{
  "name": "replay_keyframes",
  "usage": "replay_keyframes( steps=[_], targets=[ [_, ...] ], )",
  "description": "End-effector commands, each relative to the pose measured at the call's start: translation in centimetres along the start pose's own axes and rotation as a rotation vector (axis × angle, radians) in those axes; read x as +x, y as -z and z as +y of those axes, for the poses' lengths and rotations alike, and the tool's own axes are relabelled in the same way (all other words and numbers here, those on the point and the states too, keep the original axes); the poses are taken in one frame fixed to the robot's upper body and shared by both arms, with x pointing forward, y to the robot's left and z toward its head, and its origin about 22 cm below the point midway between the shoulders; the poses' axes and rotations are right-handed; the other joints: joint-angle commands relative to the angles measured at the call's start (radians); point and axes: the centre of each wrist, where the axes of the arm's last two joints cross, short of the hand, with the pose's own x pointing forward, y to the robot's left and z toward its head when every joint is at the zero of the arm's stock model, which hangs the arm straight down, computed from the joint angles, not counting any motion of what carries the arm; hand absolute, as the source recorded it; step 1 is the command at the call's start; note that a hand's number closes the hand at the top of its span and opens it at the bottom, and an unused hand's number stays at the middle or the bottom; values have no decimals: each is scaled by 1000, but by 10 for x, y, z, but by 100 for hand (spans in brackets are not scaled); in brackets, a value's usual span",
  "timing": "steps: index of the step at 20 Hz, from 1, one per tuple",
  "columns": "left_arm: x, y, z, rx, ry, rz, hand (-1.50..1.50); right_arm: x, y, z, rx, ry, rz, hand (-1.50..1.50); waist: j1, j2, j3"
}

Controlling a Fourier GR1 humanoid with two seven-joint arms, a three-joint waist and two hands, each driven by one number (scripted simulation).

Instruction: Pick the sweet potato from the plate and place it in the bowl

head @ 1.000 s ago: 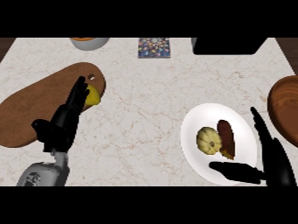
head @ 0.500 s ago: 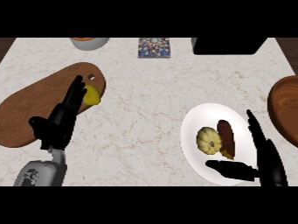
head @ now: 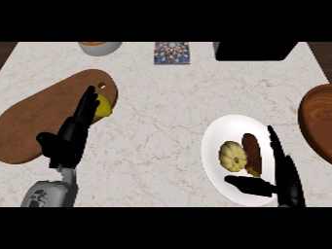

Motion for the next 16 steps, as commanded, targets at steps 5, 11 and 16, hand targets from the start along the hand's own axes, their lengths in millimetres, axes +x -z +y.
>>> replay_keyframes(
  steps=[5, 11, 16],
  targets=[
    [4, -2, 7, -9, -3, 9, 0, -18, 22, 16, -41, -156, 83, -150, 3, 0, 0],
    [3, -10, -17, 7, 4, -1, 0, -28, 33, 35, 33, -136, 82, -150, 3, 0, 0],
    [6, -5, 1, 3, 4, 3, 0, -31, 20, 37, 137, -316, -45, 150, 3, 0, 0]
  ],
)
